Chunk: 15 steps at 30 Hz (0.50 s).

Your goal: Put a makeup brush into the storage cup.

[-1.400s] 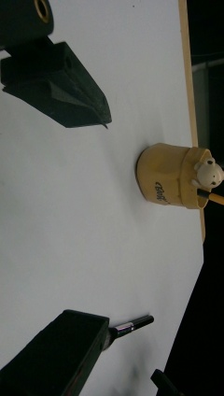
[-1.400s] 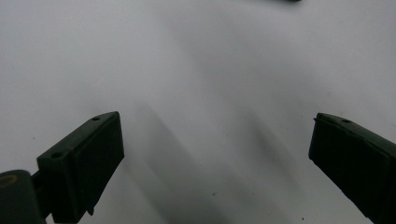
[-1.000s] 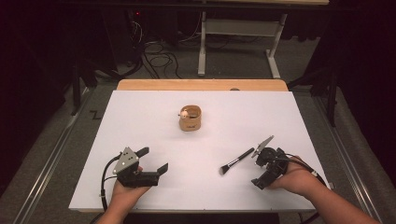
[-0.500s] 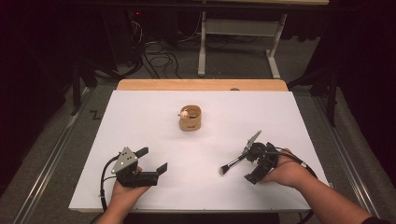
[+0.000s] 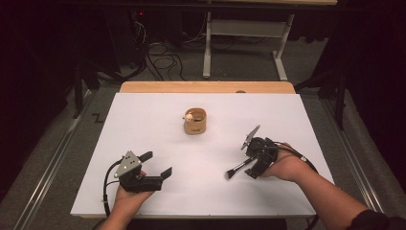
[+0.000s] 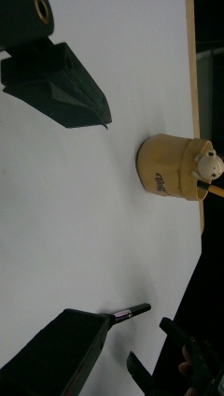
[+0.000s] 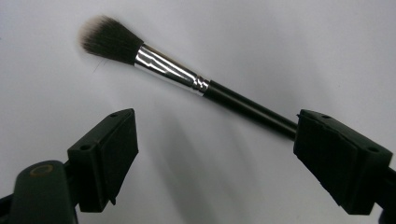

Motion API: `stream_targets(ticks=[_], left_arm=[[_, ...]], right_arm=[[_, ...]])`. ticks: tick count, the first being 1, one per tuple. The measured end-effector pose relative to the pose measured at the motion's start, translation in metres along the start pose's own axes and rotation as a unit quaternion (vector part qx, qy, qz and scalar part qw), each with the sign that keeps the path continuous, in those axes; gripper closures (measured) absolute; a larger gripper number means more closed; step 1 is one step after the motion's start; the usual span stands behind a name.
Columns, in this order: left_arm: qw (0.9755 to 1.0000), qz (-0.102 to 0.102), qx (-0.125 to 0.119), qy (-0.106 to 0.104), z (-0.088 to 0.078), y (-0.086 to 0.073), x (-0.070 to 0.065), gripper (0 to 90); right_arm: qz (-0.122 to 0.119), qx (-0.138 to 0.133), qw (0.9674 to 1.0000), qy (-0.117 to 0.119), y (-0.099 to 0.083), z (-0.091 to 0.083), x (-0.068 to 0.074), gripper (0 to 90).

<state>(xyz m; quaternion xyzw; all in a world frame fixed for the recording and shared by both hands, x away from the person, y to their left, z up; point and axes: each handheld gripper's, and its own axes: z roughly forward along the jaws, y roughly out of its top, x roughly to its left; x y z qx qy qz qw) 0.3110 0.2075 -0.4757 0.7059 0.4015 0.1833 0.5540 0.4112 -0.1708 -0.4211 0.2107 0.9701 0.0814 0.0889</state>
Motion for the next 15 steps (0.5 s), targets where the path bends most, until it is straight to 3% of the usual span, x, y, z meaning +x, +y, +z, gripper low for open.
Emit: stream_targets(ticks=[15], left_arm=[[1.0000, -0.006, -0.001, 0.000, -0.001, -0.001, 0.001, 5.6]], right_arm=[[-0.029, 0.008, 0.9994, 0.015, 0.016, 0.024, -0.004, 13.7]])
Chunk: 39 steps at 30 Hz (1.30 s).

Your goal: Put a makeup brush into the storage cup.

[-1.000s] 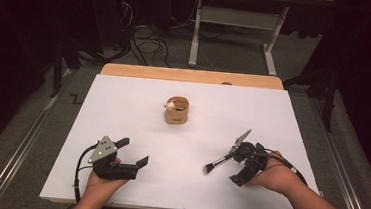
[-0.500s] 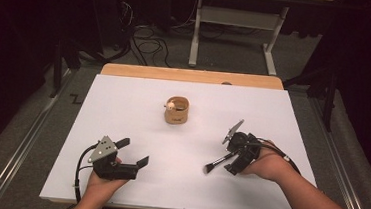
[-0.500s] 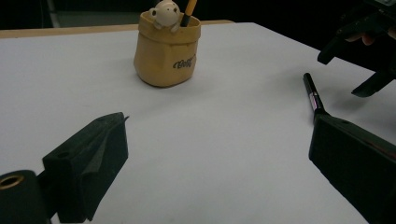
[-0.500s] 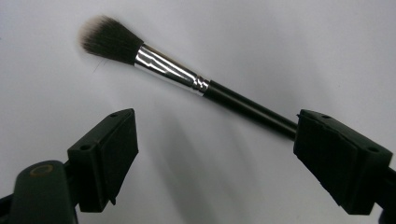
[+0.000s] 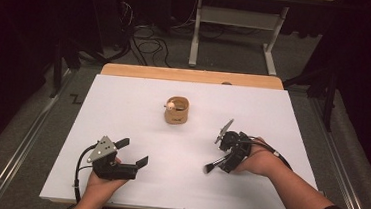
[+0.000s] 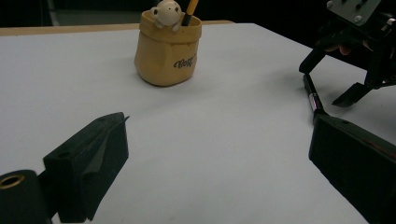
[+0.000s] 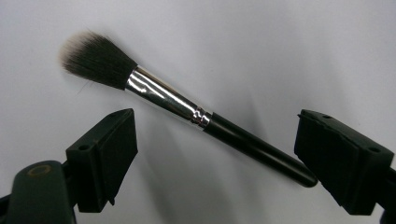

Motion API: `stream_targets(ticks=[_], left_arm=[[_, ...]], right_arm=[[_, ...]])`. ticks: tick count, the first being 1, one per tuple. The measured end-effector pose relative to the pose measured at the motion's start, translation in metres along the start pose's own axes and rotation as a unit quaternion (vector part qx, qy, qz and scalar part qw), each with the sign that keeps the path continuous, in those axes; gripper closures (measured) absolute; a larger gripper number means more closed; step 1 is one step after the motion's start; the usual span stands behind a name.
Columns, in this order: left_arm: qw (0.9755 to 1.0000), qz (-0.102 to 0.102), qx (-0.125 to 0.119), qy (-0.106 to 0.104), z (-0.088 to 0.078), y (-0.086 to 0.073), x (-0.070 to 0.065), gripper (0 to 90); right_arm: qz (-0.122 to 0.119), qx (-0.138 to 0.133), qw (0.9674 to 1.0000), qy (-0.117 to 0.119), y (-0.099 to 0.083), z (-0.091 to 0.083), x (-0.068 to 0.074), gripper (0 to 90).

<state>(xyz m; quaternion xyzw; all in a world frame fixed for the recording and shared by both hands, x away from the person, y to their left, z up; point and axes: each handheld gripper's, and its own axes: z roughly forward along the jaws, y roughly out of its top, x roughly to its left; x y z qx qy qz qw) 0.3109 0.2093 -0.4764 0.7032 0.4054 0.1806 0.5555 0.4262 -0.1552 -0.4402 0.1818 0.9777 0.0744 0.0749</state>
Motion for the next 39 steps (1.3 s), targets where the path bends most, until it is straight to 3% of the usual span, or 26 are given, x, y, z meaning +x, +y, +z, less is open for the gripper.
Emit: stream_targets(ticks=[8, 16, 23, 33, 39], left_arm=[[1.0000, 0.000, 0.001, -0.004, 0.000, 0.000, 0.000, 5.7], [1.0000, -0.001, -0.002, -0.005, -0.001, 0.000, 0.000, 5.7], [1.0000, 0.000, -0.002, -0.004, -0.002, 0.001, 0.000, 5.7], [1.0000, -0.001, -0.002, -0.003, -0.002, 0.001, 0.000, 5.7], [1.0000, 0.000, -0.002, -0.004, -0.002, 0.001, -0.001, 5.7]], right_arm=[[-0.018, 0.015, 0.9997, 0.003, 0.003, 0.009, 0.000, 14.3], [-0.017, 0.021, 0.9996, 0.009, 0.004, 0.014, -0.002, 15.7], [-0.016, 0.016, 0.9996, 0.017, 0.002, 0.010, -0.004, 29.9], [-0.020, 0.014, 0.9995, 0.020, 0.002, 0.009, -0.006, 40.8], [-0.024, 0.012, 0.9993, 0.027, 0.002, 0.008, -0.006, 52.3]])
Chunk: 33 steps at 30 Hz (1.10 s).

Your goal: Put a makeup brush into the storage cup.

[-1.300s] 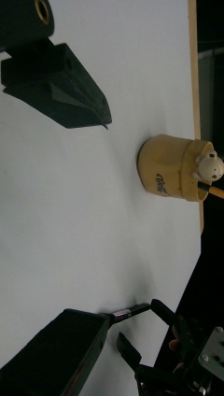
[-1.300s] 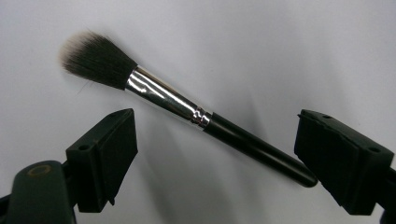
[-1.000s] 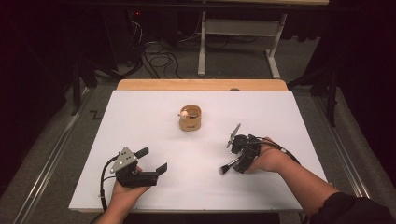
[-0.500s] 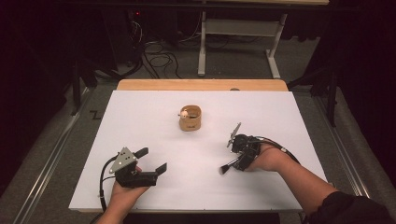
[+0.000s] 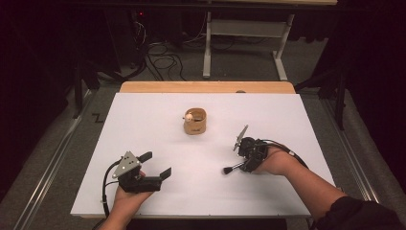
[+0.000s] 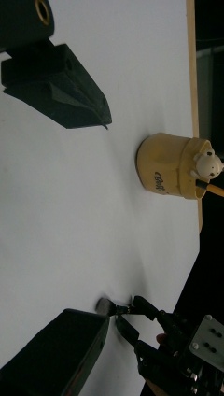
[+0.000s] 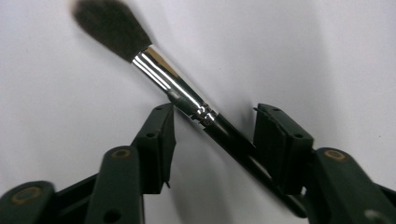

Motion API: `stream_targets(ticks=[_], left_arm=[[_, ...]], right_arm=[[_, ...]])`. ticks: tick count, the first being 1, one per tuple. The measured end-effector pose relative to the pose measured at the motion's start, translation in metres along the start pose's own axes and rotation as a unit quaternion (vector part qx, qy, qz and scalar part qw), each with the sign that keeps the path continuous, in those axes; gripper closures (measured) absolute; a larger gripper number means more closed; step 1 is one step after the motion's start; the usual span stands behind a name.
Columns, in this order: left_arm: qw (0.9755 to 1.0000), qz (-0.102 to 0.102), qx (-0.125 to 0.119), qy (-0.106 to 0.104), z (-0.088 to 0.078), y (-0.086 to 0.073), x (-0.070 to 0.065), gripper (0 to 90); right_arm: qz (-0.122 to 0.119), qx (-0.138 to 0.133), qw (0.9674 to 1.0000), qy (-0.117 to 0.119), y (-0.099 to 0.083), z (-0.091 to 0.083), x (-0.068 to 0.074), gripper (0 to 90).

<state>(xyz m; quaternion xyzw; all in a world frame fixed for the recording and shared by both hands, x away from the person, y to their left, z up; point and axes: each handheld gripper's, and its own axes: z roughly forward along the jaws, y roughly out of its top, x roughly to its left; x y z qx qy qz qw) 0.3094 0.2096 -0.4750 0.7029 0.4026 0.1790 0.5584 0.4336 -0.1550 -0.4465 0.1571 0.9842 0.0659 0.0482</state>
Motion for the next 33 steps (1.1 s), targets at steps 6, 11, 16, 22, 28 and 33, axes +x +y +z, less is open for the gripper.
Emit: stream_targets(ticks=[6, 11, 16, 22, 28, 33], left_arm=[[1.0000, 0.001, 0.002, -0.001, 0.0003, -0.0002, 0.0003, 5.8], [1.0000, 0.004, 0.004, -0.002, 0.0009, -0.0004, 0.0000, 5.8], [1.0000, 0.003, 0.005, -0.003, 0.0018, -0.0007, -0.0003, 5.8], [1.0000, 0.003, 0.005, -0.004, 0.0020, -0.0009, -0.0006, 5.8], [1.0000, 0.002, 0.004, -0.004, 0.0022, -0.0012, -0.0008, 5.8], [1.0000, 0.003, 0.005, -0.006, 0.0028, -0.0012, -0.0009, 5.8]], right_arm=[[-0.002, -0.001, 1.0000, 0.003, -0.0006, -0.0008, 0.0012, 61.1], [-0.005, 0.001, 1.0000, 0.008, -0.0011, -0.0014, 0.0009, 68.1], [-0.006, 0.002, 0.9999, 0.012, -0.0011, -0.0014, 0.0012, 72.4], [-0.007, 0.000, 0.9999, 0.011, -0.0007, -0.0007, 0.0023, 74.0], [-0.011, 0.005, 0.9999, 0.005, 0.0000, -0.0012, 0.0026, 71.2], [-0.014, 0.003, 0.9999, 0.003, 0.0010, -0.0008, 0.0031, 70.1]])
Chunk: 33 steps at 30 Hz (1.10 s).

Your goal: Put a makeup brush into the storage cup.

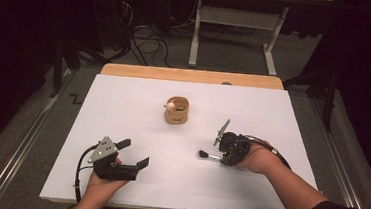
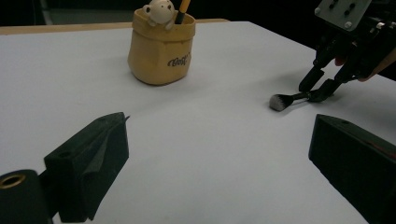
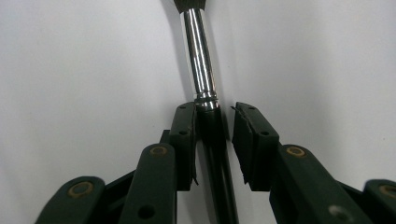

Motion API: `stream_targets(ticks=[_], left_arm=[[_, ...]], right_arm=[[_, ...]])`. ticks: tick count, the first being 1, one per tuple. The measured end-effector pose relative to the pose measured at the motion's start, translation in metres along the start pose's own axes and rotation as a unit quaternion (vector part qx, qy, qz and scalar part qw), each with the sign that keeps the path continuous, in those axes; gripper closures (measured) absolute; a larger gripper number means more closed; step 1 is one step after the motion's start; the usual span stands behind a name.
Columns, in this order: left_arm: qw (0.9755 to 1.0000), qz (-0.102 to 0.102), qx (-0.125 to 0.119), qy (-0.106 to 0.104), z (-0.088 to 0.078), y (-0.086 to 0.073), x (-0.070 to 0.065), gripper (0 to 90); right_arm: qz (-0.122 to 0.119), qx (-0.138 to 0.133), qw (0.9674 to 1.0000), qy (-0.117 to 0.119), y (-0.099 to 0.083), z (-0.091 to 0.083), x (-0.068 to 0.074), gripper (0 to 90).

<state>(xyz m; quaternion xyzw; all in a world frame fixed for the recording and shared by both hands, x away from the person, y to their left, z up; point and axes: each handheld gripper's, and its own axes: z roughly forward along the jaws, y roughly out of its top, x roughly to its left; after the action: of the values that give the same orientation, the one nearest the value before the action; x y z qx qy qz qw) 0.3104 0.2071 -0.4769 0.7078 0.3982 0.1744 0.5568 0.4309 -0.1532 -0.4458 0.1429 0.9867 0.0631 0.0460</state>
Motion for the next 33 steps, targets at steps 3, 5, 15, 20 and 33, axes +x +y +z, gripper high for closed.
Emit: stream_targets(ticks=[3, 5, 15, 20, 33], left_arm=[[1.0000, -0.001, 0.000, 0.000, 0.0004, -0.0001, -0.0002, 5.8], [1.0000, 0.000, 0.000, 0.000, 0.0000, 0.0001, -0.0002, 5.9], [1.0000, -0.003, 0.000, 0.001, -0.0004, -0.0002, 0.0007, 5.9], [1.0000, -0.003, 0.001, 0.004, -0.0011, 0.0000, 0.0010, 5.9], [1.0000, -0.005, 0.002, 0.003, -0.0007, -0.0007, 0.0003, 6.0]], right_arm=[[0.001, 0.003, 1.0000, 0.003, 0.0007, -0.0004, 0.0006, 69.1], [-0.002, 0.005, 1.0000, 0.004, 0.0017, -0.0006, 0.0009, 68.6], [-0.010, 0.008, 0.9998, 0.016, 0.0043, 0.0005, 0.0018, 74.9], [-0.010, 0.006, 0.9998, 0.015, 0.0046, 0.0009, 0.0042, 79.5], [0.025, 0.004, 0.9995, 0.018, 0.0018, -0.0026, -0.0009, 80.2]])
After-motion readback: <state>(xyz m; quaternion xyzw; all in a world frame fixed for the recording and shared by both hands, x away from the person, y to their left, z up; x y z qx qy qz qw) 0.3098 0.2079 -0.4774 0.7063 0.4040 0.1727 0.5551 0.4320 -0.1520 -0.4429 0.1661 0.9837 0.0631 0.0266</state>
